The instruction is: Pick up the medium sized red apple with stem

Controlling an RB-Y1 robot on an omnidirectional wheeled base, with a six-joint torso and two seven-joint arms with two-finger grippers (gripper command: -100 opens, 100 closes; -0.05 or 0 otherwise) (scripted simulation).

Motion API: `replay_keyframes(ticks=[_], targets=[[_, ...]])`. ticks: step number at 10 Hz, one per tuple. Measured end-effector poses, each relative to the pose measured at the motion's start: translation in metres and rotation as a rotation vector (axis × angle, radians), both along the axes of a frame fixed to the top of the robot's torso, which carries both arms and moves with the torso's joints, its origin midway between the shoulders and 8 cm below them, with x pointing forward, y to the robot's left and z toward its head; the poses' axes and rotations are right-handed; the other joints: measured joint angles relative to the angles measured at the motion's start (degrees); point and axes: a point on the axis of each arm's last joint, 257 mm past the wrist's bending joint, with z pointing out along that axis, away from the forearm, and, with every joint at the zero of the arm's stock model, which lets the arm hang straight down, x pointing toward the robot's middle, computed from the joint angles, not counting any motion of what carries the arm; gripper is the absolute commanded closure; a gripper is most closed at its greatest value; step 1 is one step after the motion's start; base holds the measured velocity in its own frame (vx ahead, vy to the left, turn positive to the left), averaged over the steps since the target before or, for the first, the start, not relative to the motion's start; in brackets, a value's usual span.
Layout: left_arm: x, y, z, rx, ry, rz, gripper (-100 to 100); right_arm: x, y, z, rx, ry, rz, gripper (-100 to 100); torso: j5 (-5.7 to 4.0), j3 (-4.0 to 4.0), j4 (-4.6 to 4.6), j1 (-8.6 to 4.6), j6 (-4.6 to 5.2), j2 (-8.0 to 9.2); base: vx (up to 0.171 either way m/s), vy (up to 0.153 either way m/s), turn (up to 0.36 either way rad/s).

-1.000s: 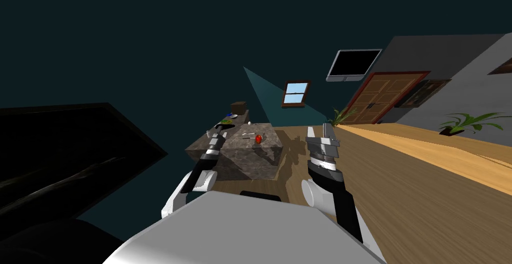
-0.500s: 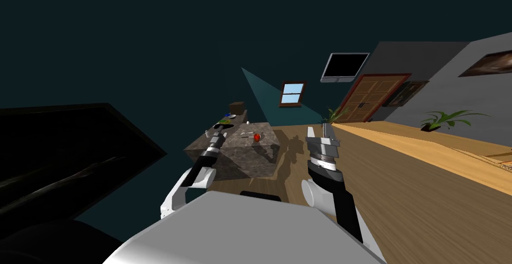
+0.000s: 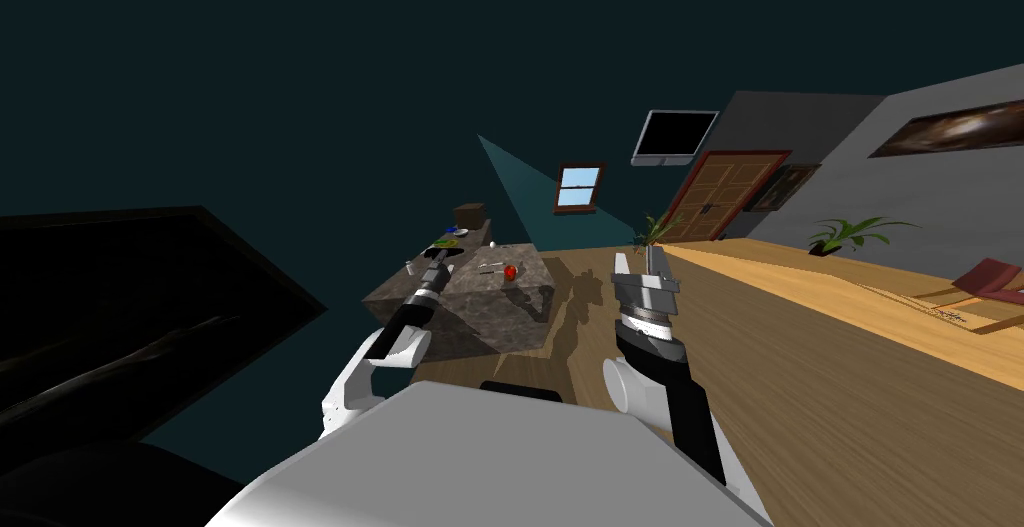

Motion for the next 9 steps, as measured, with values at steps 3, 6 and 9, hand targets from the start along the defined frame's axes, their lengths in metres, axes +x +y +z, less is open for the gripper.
replay_keyframes(ticks=[3, 6, 9], targets=[[0.006, 0.006, -0.008, -0.004, 0.058, 0.012, -100, 0.000, 0.000, 0.000, 0.000, 0.000, 0.000, 0, 0.01, -0.01, 0.00, 0.03, -0.01, -0.02, -0.035, -0.010, -0.056], [0.013, 0.010, -0.017, -0.009, 0.113, 0.023, -100, 0.000, 0.000, 0.000, 0.000, 0.000, 0.000, 0, 0.01, -0.03, -0.01, 0.03, -0.02, -0.05, -0.029, -0.010, -0.055], [0.019, 0.014, -0.024, -0.016, 0.164, 0.034, -100, 0.000, 0.000, 0.000, 0.000, 0.000, 0.000, 0, 0.01, -0.04, -0.02, 0.04, -0.02, -0.08, -0.022, -0.009, -0.049]])
